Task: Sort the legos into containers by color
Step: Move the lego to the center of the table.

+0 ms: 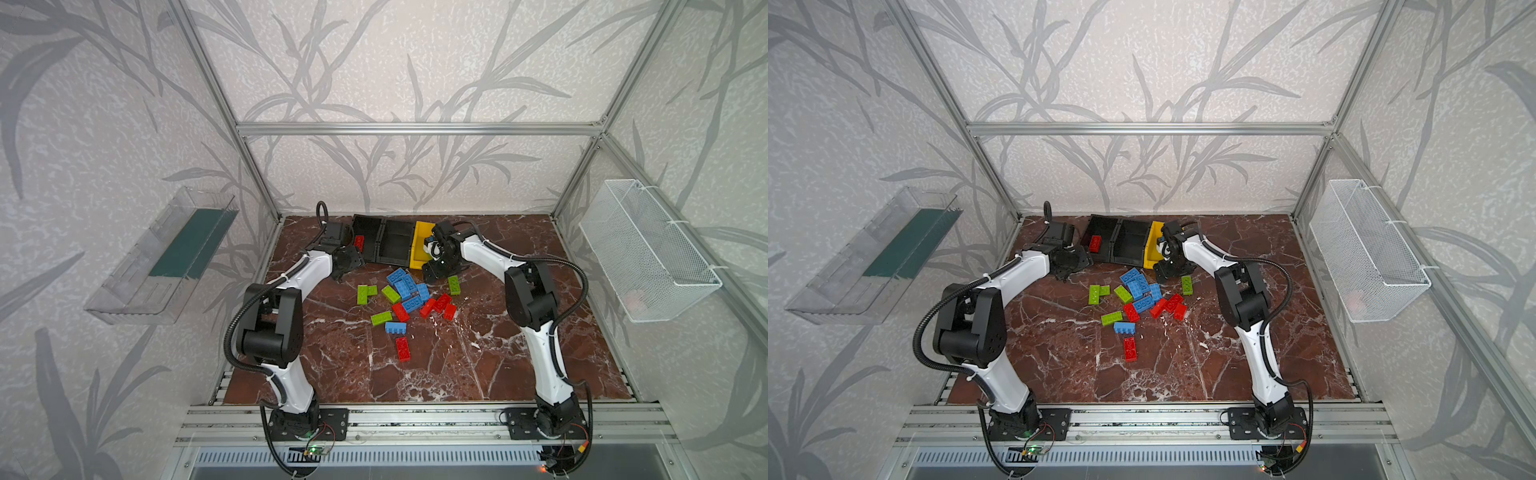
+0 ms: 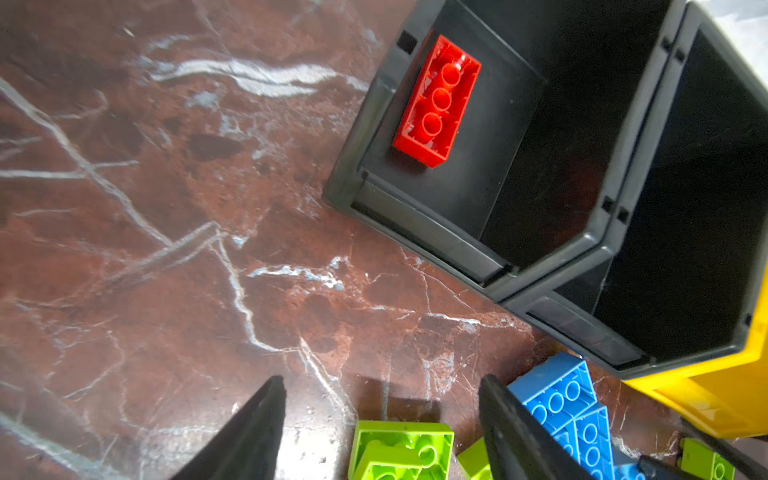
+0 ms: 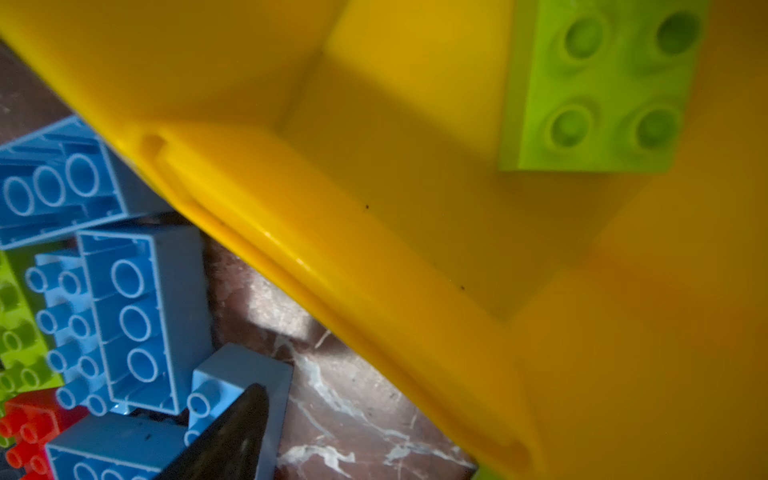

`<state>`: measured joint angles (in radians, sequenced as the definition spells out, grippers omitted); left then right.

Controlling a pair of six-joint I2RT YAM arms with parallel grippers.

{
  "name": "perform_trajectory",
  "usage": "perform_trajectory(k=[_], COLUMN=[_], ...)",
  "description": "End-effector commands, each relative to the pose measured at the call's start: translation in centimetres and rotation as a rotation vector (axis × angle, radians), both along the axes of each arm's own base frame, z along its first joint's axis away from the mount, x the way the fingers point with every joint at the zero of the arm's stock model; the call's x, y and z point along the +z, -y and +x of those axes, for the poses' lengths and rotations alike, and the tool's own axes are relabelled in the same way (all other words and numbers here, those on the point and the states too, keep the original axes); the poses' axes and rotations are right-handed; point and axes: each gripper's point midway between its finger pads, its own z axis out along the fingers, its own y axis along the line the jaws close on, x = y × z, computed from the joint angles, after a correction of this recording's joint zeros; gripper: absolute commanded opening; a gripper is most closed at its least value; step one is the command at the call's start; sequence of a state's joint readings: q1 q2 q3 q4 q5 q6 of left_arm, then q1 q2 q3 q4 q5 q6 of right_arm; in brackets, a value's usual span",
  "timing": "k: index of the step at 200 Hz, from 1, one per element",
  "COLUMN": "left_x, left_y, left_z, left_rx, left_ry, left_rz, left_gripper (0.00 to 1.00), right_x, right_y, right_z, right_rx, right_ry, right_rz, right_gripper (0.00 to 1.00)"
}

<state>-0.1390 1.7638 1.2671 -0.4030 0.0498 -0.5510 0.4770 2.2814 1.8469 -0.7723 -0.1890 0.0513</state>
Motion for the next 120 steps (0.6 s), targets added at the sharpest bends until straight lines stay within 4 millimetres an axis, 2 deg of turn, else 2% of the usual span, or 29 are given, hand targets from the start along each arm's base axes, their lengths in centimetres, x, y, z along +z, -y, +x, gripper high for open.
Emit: perform_trajectory(k=[1,47,71,91,120], left_x=[2.0,2.0,1.6,1.6,1.7], left_y=[-1.1,-1.6,-1.8,-1.8,-2.0], left_z=[-0.2,-0.6,-0.8,-0.9,-1.0], left_rx=[0.015,0.017,0.022,0.024,0.025], left_ry=[0.049,0.063,0.056,0.055,0.055], left_rz=[0.032,0.02,0.013,0.008,0.006], left_gripper=[0.74,0.74,0.74,0.74,0.74], right_x=[2.0,2.0,1.9,1.7,2.8], right_y=[0.5,1.1,0.1,-0.4,-1.3], right_z=[-0.8,-3.3,-4.8,-5.1,-5.0], right_rx=[-0.053,-0.079,-0.05,-0.053,-0.048], right_ry=[0.042,0.07,0.081,0.073,0.088], right_rz=[-0.024,-0.124,-0.116,-0.092,-0.039], right_gripper=[0.83,0.77,0.76,0.75,0.73])
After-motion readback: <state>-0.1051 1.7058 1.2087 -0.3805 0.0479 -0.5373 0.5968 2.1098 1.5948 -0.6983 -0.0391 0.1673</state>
